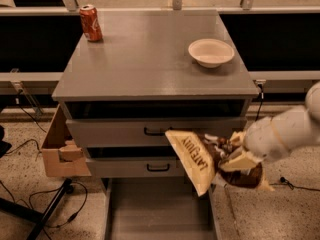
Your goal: Pick brown chip bag from bottom drawer and place on counter
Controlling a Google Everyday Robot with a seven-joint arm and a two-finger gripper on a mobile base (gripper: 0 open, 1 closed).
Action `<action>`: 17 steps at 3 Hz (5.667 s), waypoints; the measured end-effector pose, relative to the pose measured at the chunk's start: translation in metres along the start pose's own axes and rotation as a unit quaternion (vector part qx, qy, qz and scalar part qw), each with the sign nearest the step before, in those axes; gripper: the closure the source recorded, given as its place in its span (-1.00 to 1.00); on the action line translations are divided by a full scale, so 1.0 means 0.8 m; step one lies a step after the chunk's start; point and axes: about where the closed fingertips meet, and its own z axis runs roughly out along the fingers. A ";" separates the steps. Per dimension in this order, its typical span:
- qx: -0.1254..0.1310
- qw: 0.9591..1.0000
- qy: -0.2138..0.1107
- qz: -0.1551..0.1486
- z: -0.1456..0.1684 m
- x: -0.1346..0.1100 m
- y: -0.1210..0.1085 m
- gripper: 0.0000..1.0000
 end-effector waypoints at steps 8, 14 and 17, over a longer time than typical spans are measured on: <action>0.209 0.976 -0.042 0.045 -0.055 -0.432 -0.296 1.00; 0.208 0.971 -0.048 0.103 -0.003 -0.433 -0.331 -0.93; 0.221 0.958 -0.084 0.160 -0.030 -0.387 -0.342 -1.00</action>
Offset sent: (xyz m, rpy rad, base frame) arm 0.0429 0.0181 0.2648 0.0057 -0.2408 -0.0732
